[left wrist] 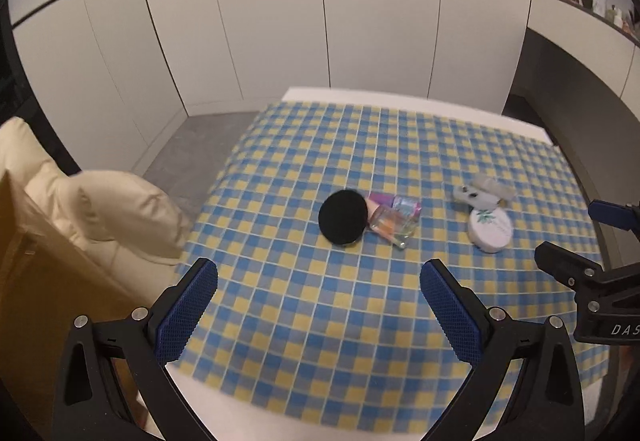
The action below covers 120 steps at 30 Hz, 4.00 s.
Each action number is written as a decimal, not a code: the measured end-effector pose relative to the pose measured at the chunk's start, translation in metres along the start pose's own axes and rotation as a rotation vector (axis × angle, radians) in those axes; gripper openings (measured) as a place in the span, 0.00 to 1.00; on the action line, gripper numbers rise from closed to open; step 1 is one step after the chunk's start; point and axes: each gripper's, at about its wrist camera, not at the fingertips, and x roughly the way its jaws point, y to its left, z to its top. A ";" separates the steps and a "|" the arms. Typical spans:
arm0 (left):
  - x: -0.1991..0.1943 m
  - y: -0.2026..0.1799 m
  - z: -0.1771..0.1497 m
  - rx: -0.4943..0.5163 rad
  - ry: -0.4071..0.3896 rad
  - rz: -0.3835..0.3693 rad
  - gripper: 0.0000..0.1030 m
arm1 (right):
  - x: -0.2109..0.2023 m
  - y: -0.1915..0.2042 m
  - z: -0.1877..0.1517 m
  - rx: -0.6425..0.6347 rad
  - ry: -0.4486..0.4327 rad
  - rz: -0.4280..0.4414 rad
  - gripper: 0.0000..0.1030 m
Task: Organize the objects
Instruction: 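Grasp the black puff with the left tool while the right tool grasps the white round compact, then lift the black puff with the left tool while the right tool lifts the white compact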
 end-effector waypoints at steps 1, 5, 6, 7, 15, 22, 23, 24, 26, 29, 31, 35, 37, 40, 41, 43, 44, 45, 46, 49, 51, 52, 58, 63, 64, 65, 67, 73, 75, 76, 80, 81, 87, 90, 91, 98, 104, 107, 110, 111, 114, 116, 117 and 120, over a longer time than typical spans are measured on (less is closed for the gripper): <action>0.014 0.002 -0.001 -0.008 0.018 -0.014 0.94 | 0.011 0.001 -0.001 -0.001 0.010 -0.007 1.00; 0.045 0.011 -0.005 -0.079 0.052 -0.052 0.92 | 0.048 -0.001 -0.003 0.030 0.067 -0.001 1.00; 0.052 0.012 -0.006 -0.090 0.054 -0.059 0.92 | 0.054 -0.001 -0.003 0.032 0.062 -0.002 1.00; 0.059 0.013 -0.006 -0.098 0.059 -0.067 0.91 | 0.060 -0.002 -0.002 0.039 0.057 -0.004 1.00; 0.106 0.020 0.004 -0.118 0.072 -0.138 0.83 | 0.099 -0.010 -0.003 0.048 0.084 0.023 1.00; 0.127 0.008 0.013 -0.065 0.060 -0.190 0.75 | 0.110 -0.003 -0.006 0.018 0.063 0.045 0.98; 0.128 0.006 0.014 -0.057 0.058 -0.190 0.74 | 0.110 -0.002 -0.006 0.012 0.054 0.041 0.97; 0.128 0.004 0.014 -0.050 0.055 -0.190 0.68 | 0.110 -0.001 -0.005 0.008 0.046 0.037 0.93; 0.129 -0.003 0.017 -0.021 0.051 -0.191 0.52 | 0.109 0.001 -0.003 -0.008 0.027 0.027 0.83; 0.127 -0.008 0.016 -0.001 0.063 -0.203 0.47 | 0.106 0.005 -0.001 -0.030 0.012 0.023 0.58; 0.125 -0.011 0.015 0.014 0.068 -0.206 0.45 | 0.104 0.006 0.000 -0.034 0.021 0.022 0.58; 0.116 -0.017 0.011 0.051 0.070 -0.156 0.45 | 0.101 0.005 -0.002 -0.018 0.031 0.022 0.58; 0.110 -0.017 0.010 0.052 0.068 -0.141 0.45 | 0.097 0.003 -0.003 -0.008 0.034 0.023 0.58; 0.097 -0.014 0.008 0.041 0.064 -0.143 0.45 | 0.090 -0.002 -0.006 -0.016 0.033 0.024 0.58; 0.093 -0.014 0.008 0.038 0.061 -0.141 0.45 | 0.086 0.001 -0.007 -0.019 0.032 0.023 0.58; 0.086 -0.013 0.009 0.037 0.055 -0.134 0.45 | 0.077 0.001 -0.008 -0.021 0.027 0.023 0.58; 0.082 -0.013 0.009 0.035 0.056 -0.130 0.45 | 0.074 0.001 -0.008 -0.019 0.026 0.023 0.58; 0.078 -0.012 0.009 0.032 0.058 -0.128 0.45 | 0.068 0.000 -0.009 -0.015 0.026 0.024 0.58; 0.074 -0.012 0.010 0.028 0.058 -0.124 0.45 | 0.063 -0.002 -0.009 -0.010 0.025 0.025 0.58; 0.055 -0.010 0.013 0.014 0.055 -0.123 0.46 | 0.046 -0.004 -0.008 -0.002 0.021 0.036 0.58; 0.045 -0.010 0.015 0.012 0.047 -0.121 0.46 | 0.033 -0.004 -0.007 0.004 0.014 0.038 0.58; 0.038 -0.009 0.016 0.010 0.043 -0.122 0.46 | 0.025 -0.005 -0.007 0.006 0.011 0.041 0.58; -0.002 -0.012 0.026 0.001 0.019 -0.122 0.46 | -0.002 0.007 0.005 0.011 -0.005 0.046 0.58; -0.035 -0.016 0.031 -0.002 0.004 -0.124 0.46 | -0.033 0.010 0.006 0.011 -0.019 0.052 0.58; -0.044 -0.017 0.031 -0.001 0.001 -0.125 0.46 | -0.039 0.011 0.006 0.008 -0.021 0.052 0.58; -0.049 -0.017 0.031 0.000 0.000 -0.126 0.46 | -0.045 0.011 0.006 0.007 -0.023 0.052 0.58; -0.062 -0.019 0.030 0.000 0.002 -0.124 0.46 | -0.058 0.010 0.004 0.011 -0.028 0.051 0.58; -0.106 -0.019 0.026 -0.024 -0.022 -0.140 0.46 | -0.096 0.009 -0.004 0.025 -0.042 0.050 0.58; -0.122 -0.021 0.023 -0.020 -0.043 -0.144 0.46 | -0.107 0.008 -0.008 0.028 -0.044 0.050 0.58; -0.131 -0.022 0.021 -0.015 -0.053 -0.140 0.46 | -0.113 0.007 -0.010 0.032 -0.044 0.050 0.58; -0.150 -0.024 0.012 -0.024 -0.055 -0.146 0.46 | -0.137 0.006 -0.020 0.023 -0.053 0.043 0.58; -0.153 -0.024 0.010 -0.029 -0.052 -0.151 0.46 | -0.144 0.007 -0.024 0.010 -0.057 0.037 0.58; -0.173 -0.027 -0.003 -0.040 -0.071 -0.140 0.46 | -0.174 0.009 -0.038 -0.009 -0.072 0.028 0.58; -0.177 -0.027 -0.004 -0.054 -0.072 -0.152 0.46 | -0.185 0.007 -0.044 -0.006 -0.079 0.041 0.58; -0.178 -0.028 -0.004 -0.054 -0.072 -0.156 0.46 | -0.187 0.004 -0.047 -0.005 -0.083 0.043 0.58; -0.184 -0.039 -0.010 -0.006 -0.079 -0.161 0.46 | -0.194 -0.017 -0.057 0.022 -0.098 0.024 0.58; -0.185 -0.051 -0.012 -0.004 -0.064 -0.217 0.46 | -0.198 -0.029 -0.060 0.027 -0.106 0.008 0.58; -0.185 -0.052 -0.012 0.000 -0.070 -0.220 0.46 | -0.202 -0.029 -0.061 0.008 -0.116 -0.002 0.58; -0.185 -0.051 -0.013 0.013 -0.081 -0.208 0.46 | -0.209 -0.027 -0.060 0.004 -0.132 0.001 0.58; -0.184 -0.050 -0.014 0.012 -0.079 -0.205 0.46 | -0.211 -0.026 -0.058 0.008 -0.142 0.007 0.58; -0.183 -0.046 -0.016 0.008 -0.078 -0.196 0.46 | -0.219 -0.022 -0.056 0.006 -0.174 0.032 0.58; -0.184 -0.045 -0.017 0.010 -0.085 -0.198 0.46 | -0.218 -0.020 -0.056 0.004 -0.171 0.033 0.58; -0.185 -0.043 -0.016 0.005 -0.087 -0.198 0.46 | -0.217 -0.020 -0.056 0.014 -0.169 0.043 0.58; -0.186 -0.036 -0.018 -0.016 -0.099 -0.175 0.46 | -0.210 -0.023 -0.052 0.045 -0.154 0.065 0.58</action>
